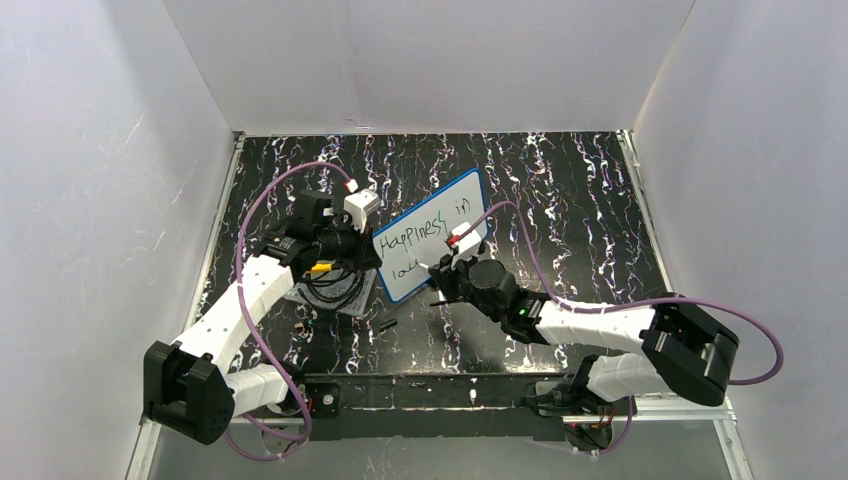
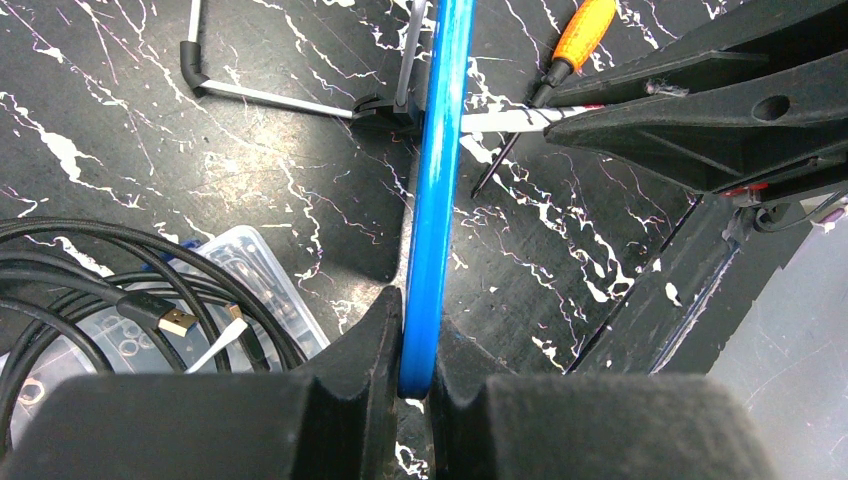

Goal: Write a sentence on the whiteboard

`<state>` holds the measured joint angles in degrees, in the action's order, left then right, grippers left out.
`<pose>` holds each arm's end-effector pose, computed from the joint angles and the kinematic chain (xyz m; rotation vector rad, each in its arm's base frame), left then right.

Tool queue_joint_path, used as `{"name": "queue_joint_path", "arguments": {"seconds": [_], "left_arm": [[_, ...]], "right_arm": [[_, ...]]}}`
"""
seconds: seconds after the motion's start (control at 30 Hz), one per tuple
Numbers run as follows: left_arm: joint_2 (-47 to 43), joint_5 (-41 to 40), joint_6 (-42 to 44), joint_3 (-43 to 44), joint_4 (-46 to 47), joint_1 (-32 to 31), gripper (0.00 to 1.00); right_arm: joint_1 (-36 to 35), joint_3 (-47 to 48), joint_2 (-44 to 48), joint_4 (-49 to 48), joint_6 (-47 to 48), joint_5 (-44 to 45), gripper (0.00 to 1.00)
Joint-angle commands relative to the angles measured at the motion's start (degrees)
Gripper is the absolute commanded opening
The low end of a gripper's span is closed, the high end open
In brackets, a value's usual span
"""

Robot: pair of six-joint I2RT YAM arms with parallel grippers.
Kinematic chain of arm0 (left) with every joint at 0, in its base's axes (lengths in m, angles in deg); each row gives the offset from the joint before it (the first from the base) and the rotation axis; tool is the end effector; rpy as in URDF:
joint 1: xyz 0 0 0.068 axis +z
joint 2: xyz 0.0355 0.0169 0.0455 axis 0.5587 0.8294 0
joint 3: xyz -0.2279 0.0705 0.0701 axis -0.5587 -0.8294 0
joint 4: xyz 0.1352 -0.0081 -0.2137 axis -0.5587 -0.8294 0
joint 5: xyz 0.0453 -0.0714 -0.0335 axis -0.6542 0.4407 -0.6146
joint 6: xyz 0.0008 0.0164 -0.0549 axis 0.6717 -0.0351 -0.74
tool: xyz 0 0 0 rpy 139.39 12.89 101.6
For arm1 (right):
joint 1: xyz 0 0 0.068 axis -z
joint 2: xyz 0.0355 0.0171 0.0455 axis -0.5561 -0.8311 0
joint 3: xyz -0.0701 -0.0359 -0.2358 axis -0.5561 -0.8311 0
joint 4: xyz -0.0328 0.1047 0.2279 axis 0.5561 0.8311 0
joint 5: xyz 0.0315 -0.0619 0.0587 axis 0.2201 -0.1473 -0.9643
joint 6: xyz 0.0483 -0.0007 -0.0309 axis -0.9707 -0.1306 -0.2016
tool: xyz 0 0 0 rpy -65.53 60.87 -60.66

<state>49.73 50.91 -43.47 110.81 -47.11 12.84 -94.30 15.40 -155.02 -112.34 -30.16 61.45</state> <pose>0.2304 -0.1113 0.2647 0.7554 2.1027 -0.7675 0.1492 0.2342 0.2021 -0.4676 1.7434 0.6049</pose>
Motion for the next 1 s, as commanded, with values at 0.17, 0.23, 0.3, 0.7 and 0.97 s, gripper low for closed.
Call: {"name": "queue_joint_path", "arguments": {"seconds": [0.17, 0.23, 0.3, 0.7, 0.97], "left_arm": [[-2.0, 1.6, -0.4, 1.2, -0.3, -0.1, 0.00], [-1.9, 1.5, -0.4, 1.2, -0.3, -0.1, 0.00], [-2.0, 1.6, -0.4, 1.2, -0.3, -0.2, 0.00], [-1.8, 1.8, -0.6, 1.2, -0.3, -0.1, 0.00], [-1.7, 1.8, -0.5, 1.2, -0.3, -0.2, 0.00]], "right_arm": [[0.0, 0.6, -0.8, -0.7, -0.2, 2.4, 0.01], [0.0, 0.3, 0.2, -0.8, -0.3, 3.0, 0.01], [0.0, -0.3, 1.4, -1.1, -0.3, 3.2, 0.01], [0.0, -0.1, 3.5, -4.2, 1.3, 4.2, 0.01], [0.0, 1.8, 0.6, -5.0, 2.3, 4.3, 0.01]]}}
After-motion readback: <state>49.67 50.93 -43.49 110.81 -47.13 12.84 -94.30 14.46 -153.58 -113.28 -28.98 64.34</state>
